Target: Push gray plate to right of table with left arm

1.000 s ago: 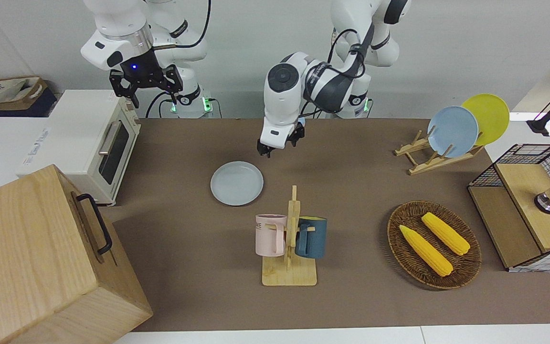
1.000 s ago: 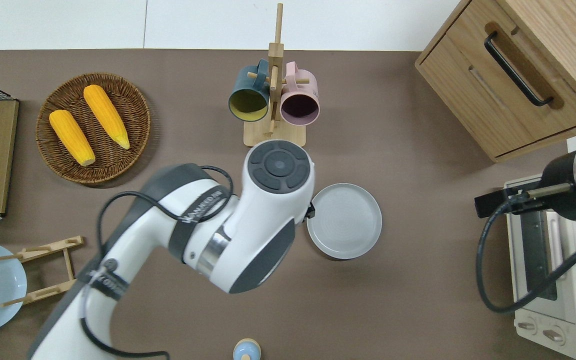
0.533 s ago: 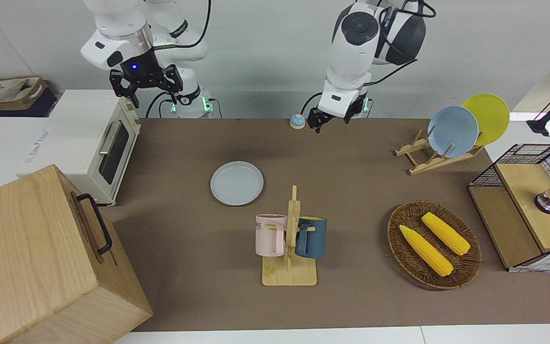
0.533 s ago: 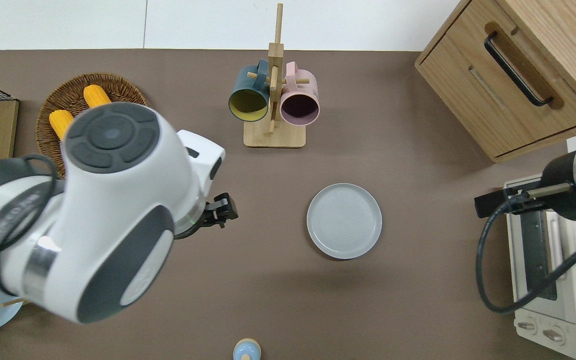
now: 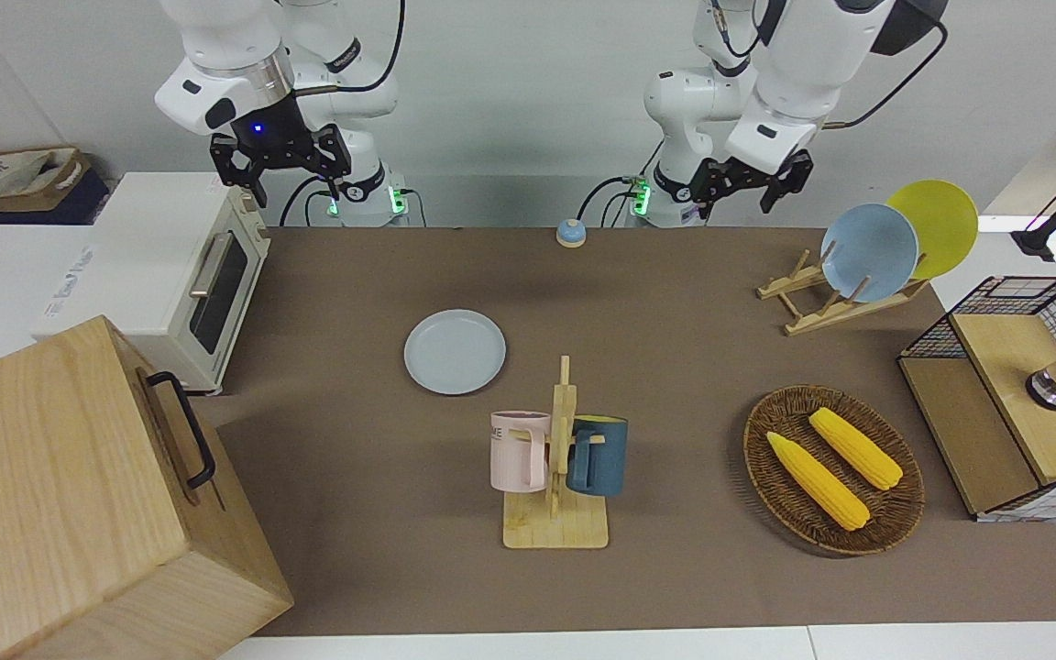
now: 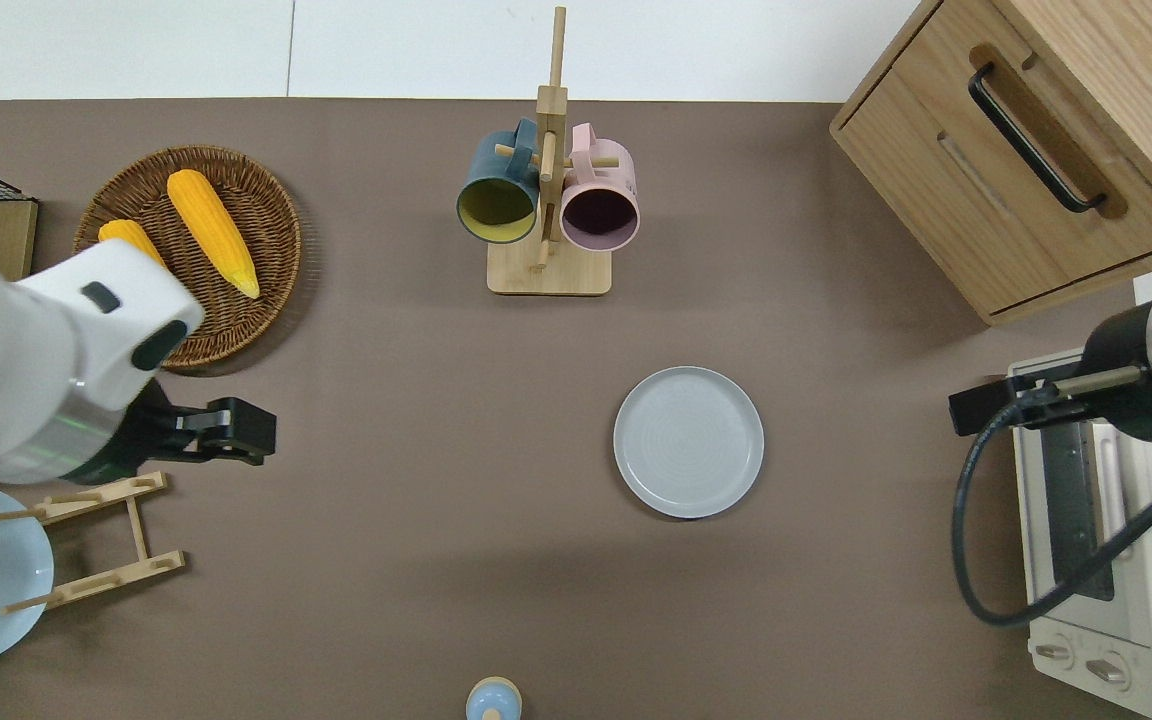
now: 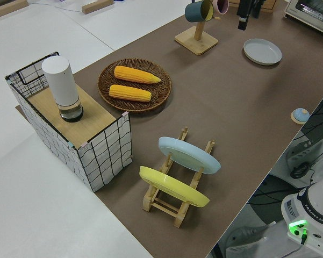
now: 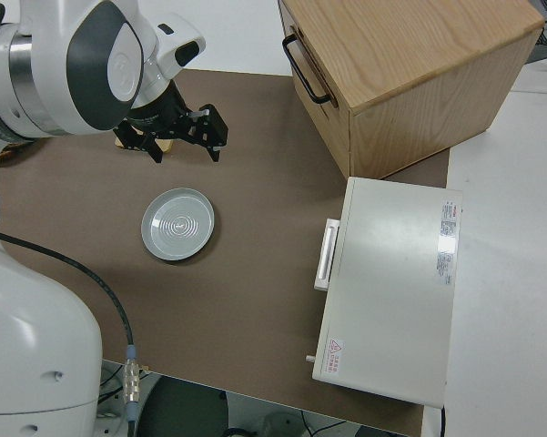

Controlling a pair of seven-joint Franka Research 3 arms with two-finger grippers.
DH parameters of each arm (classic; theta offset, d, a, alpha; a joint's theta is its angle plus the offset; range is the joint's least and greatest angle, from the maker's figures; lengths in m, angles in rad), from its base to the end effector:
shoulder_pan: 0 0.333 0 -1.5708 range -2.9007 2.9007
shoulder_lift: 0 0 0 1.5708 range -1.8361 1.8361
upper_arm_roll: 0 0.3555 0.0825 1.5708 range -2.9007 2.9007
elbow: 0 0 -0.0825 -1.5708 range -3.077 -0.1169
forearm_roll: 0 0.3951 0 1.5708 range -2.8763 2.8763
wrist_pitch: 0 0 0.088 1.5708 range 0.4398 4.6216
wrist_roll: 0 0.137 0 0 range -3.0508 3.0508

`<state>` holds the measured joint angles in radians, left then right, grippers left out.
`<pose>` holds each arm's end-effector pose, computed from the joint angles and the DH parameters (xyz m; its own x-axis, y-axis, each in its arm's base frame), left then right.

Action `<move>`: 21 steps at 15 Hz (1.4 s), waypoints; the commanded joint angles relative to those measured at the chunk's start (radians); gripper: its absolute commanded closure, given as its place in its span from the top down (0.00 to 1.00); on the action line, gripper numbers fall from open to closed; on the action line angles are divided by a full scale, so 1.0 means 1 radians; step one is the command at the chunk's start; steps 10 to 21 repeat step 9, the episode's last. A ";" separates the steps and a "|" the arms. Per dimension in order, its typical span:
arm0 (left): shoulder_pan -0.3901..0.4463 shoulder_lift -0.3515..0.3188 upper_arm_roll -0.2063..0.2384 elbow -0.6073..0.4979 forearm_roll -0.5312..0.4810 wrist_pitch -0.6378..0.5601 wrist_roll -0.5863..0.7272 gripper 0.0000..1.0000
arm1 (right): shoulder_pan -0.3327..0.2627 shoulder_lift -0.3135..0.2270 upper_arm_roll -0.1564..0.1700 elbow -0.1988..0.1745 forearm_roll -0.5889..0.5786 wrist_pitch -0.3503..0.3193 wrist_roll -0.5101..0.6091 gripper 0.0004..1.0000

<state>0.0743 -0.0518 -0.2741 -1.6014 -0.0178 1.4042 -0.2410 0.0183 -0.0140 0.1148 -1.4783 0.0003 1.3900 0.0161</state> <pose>0.5133 -0.1108 0.6338 0.9887 0.0428 -0.1435 0.0386 -0.9988 -0.0314 0.5344 0.0721 0.6704 0.9904 0.1163 -0.0743 0.1168 -0.9932 0.0025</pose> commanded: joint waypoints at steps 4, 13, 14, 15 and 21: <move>0.177 -0.019 -0.005 0.021 -0.014 -0.033 0.182 1.00 | -0.020 -0.003 0.016 0.009 0.006 -0.016 0.013 0.98; 0.217 -0.019 -0.008 0.028 -0.008 -0.044 0.235 1.00 | -0.020 -0.003 0.017 0.009 0.006 -0.016 0.013 0.98; 0.217 -0.019 -0.008 0.028 -0.008 -0.044 0.235 1.00 | -0.020 -0.003 0.017 0.009 0.006 -0.016 0.013 0.98; 0.217 -0.019 -0.008 0.028 -0.008 -0.044 0.235 1.00 | -0.020 -0.003 0.017 0.009 0.006 -0.016 0.013 0.98; 0.217 -0.019 -0.008 0.028 -0.008 -0.044 0.235 1.00 | -0.020 -0.003 0.017 0.009 0.006 -0.016 0.013 0.98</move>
